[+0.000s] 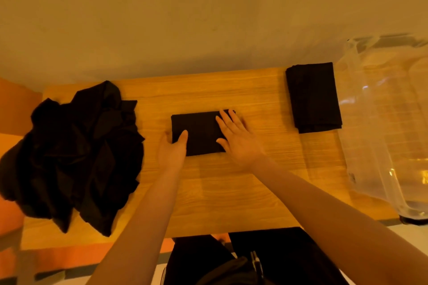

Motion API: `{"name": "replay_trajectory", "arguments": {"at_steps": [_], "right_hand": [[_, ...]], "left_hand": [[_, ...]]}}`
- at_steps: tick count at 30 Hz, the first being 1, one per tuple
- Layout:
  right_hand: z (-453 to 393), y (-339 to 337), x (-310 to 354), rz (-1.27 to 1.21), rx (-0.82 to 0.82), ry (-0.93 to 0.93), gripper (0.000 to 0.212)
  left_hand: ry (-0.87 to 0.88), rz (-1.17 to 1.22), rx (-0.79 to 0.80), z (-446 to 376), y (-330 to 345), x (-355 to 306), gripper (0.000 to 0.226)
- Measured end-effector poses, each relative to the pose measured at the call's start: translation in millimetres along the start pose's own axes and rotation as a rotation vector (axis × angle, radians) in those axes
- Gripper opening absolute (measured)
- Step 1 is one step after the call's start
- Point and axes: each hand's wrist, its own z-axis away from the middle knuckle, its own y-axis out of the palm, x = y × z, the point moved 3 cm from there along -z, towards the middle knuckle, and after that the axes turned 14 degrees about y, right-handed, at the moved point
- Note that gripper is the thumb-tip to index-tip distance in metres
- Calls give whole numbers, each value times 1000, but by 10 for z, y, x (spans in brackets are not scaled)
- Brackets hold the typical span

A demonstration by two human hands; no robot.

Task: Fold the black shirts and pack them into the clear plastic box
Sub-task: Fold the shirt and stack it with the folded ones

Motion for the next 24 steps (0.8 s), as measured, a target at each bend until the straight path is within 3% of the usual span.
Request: {"name": "replay_trajectory", "arguments": {"at_steps": [5,9,12,14,19,22,24], "right_hand": [[230,145,-132,-99,-36,48,77],[349,160,-244,-208,-28,73,78],[456,138,-360,-469,-72,156,61],[521,107,-443,-704,-102,285,62],[617,41,-516,-1038,-87,447,77],[622,-80,-522,-1399,-44,491,80],[586,-182,-574,-1506,-61,490,88]], "left_hand": [[-169,79,225,-289,56,-144,51],[-114,61,317,-293,189,-227,25],[-187,144,397,-223,235,-269,35],[-195,182,448,-190,255,-295,44],[76,195,479,-81,321,-594,38],[276,35,595,62,327,-929,39],[399,-12,691,172,321,-1175,39]]}}
